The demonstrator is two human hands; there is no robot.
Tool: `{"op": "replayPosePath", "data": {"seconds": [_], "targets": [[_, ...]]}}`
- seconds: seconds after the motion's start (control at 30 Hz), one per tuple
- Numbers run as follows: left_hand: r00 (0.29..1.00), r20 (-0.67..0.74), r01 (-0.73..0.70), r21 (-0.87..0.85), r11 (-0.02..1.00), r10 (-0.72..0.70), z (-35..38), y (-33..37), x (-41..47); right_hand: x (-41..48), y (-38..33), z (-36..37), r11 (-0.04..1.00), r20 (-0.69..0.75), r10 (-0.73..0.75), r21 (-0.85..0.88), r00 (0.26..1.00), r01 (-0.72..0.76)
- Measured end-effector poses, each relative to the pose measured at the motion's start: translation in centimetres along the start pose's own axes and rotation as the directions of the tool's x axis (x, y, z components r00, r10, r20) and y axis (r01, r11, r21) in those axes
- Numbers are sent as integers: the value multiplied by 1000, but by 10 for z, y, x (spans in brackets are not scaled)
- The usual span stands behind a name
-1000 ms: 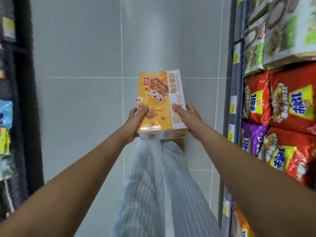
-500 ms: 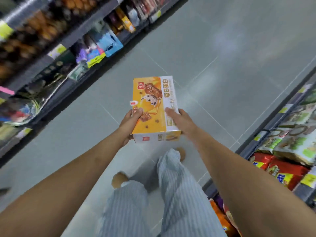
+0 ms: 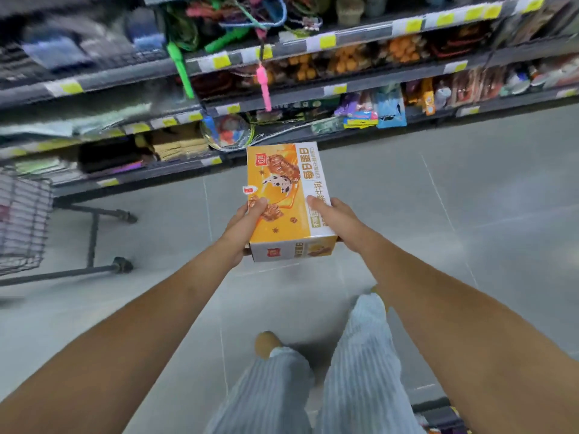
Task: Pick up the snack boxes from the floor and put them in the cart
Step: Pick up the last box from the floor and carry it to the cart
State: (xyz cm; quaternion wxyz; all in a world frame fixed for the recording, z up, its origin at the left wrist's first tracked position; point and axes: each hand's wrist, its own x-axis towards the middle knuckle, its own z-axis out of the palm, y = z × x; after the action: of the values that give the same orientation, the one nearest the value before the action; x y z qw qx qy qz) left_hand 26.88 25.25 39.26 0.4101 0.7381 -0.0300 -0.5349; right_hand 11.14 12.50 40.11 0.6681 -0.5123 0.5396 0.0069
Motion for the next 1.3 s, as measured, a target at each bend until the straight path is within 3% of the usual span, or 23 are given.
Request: {"op": "replayPosePath", "data": {"seconds": [0.4, 0.73, 0.97, 1.1, 1.2, 1.3], "targets": [[958, -284, -76, -407, 910, -46, -287, -33, -49, -13, -112, 286, 946, 299, -108, -264, 948, 191], [846, -526, -128, -360, 924, -88, -486, 14, -40, 23, -211, 492, 905, 467, -189, -260, 864, 338], [728, -673, -345, -193, 918, 132, -607, 75, -43, 30, -292, 607, 888, 436, -334, -151, 836, 434], [678, -728, -377, -219, 900, 107, -676, 110, -51, 23, -352, 669, 858, 464, -403, -108, 789, 502], [687, -726, -359, -303, 883, 31, -726, 126, -56, 21, -383, 714, 844, 499, -390, -142, 774, 517], [735, -677, -295, -359, 886, -30, -777, 136, -59, 14, -399, 760, 864, 462, -345, -183, 817, 469]]}}
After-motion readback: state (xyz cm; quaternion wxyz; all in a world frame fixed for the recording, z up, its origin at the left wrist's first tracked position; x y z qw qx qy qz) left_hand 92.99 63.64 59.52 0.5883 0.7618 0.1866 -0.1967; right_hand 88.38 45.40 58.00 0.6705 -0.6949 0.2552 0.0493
